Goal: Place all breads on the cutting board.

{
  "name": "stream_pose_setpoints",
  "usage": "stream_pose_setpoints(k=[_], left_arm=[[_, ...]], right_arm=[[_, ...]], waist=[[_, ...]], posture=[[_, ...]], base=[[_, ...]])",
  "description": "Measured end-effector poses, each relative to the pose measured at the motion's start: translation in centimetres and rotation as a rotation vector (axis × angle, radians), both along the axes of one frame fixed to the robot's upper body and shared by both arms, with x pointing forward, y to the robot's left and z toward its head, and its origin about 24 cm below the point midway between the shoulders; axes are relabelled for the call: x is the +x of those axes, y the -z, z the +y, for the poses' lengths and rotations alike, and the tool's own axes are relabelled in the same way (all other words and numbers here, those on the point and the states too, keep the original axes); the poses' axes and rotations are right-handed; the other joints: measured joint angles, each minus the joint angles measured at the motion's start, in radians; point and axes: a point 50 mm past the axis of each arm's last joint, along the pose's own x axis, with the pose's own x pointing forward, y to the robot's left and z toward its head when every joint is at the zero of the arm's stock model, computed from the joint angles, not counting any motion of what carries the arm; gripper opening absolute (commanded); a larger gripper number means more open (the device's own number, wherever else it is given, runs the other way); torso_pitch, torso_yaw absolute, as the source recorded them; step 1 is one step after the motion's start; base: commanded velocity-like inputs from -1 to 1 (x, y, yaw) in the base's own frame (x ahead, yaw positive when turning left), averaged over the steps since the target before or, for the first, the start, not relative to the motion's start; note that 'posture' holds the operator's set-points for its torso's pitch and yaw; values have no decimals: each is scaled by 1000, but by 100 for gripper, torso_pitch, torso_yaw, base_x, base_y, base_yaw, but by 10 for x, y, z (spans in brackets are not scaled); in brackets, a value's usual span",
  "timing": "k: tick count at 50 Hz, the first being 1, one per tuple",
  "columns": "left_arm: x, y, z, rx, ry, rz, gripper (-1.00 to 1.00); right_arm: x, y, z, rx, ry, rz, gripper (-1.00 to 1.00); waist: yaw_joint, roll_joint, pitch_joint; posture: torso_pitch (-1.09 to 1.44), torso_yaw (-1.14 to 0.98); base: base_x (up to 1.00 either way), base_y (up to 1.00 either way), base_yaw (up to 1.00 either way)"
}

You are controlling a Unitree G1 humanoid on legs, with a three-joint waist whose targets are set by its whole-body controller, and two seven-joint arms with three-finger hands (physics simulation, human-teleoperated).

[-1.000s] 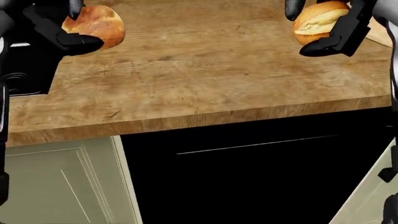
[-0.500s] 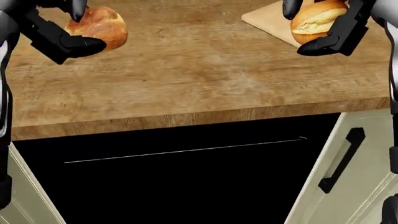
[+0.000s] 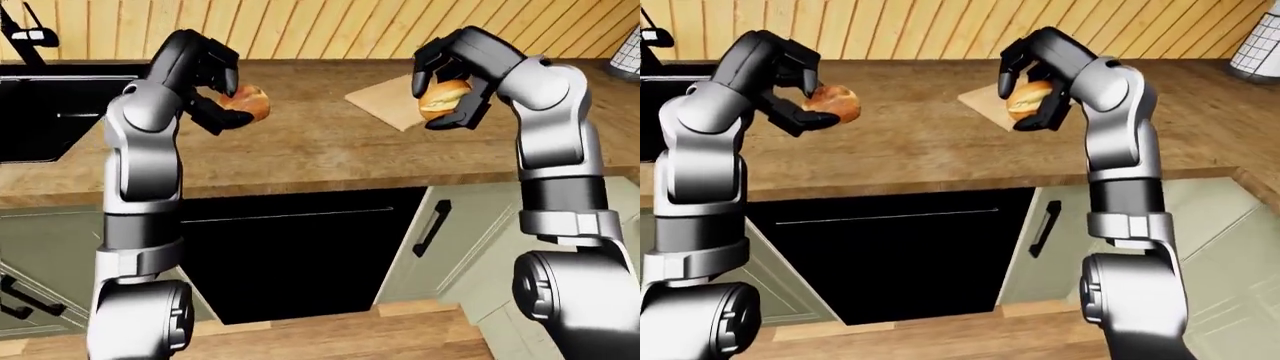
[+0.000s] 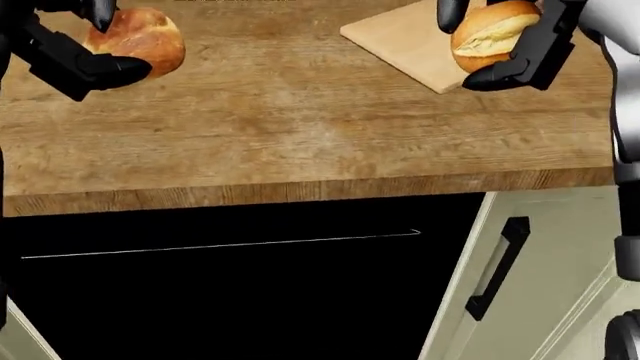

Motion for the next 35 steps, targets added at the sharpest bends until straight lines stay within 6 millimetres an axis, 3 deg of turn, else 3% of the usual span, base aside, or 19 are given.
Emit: stream_pose_setpoints(k=[3, 6, 10, 14, 18, 21, 24, 25, 26, 30, 32, 35], left_arm=[[0, -1, 0, 1, 2, -6, -100], [0, -3, -2, 2, 8, -14, -100], [3, 9, -13, 13, 51, 29, -100], [1, 2, -8, 6, 39, 9, -100], [-1, -5, -7, 8, 31, -27, -100], [-1, -2, -7, 8, 32, -19, -100], [1, 4, -4, 3, 20, 5, -100], [2, 6, -4, 1, 19, 16, -100], [3, 7, -5, 2, 21, 24, -100], [1, 3, -8, 7, 35, 3, -100], [0, 3, -7, 6, 34, -1, -100], [1, 5, -2, -1, 17, 4, -100]], right_arm=[[-1, -3, 2, -2, -6, -15, -100], [-1, -3, 1, -3, -3, -18, -100], [1, 10, -10, 12, 37, 31, -100], [1, 6, -5, 8, 26, 16, -100], [1, 6, -2, 5, 17, 14, -100], [2, 8, -2, 4, 16, 17, -100], [2, 6, 0, 0, 7, 6, -100], [2, 7, 0, 1, 8, 10, -100], [2, 8, -1, 2, 11, 15, -100], [2, 8, -3, 8, 20, 12, -100], [3, 11, -2, 6, 17, 19, -100], [4, 12, 3, -2, 2, 21, -100]], waist=[[4, -40, 1], [-2, -99, -11], [-23, -93, 0], [-13, -45, 4], [-7, -23, 7], [-4, -23, 5], [-18, -56, 22], [-18, -63, 16], [-17, -63, 10], [-14, -21, 13], [-13, -12, 7], [-25, -42, 23]], posture=[[0, 0], [0, 0], [0, 0], [0, 0], [0, 0], [0, 0], [0, 0], [0, 0], [0, 0], [0, 0], [0, 0], [0, 0]], base=[[0, -62, 0], [0, -57, 0], [0, -35, 0], [0, -37, 0], [0, -46, 0], [0, -27, 0], [0, -7, 0], [0, -31, 0], [0, -48, 0], [0, -51, 0], [0, -15, 0], [0, 0, 0]])
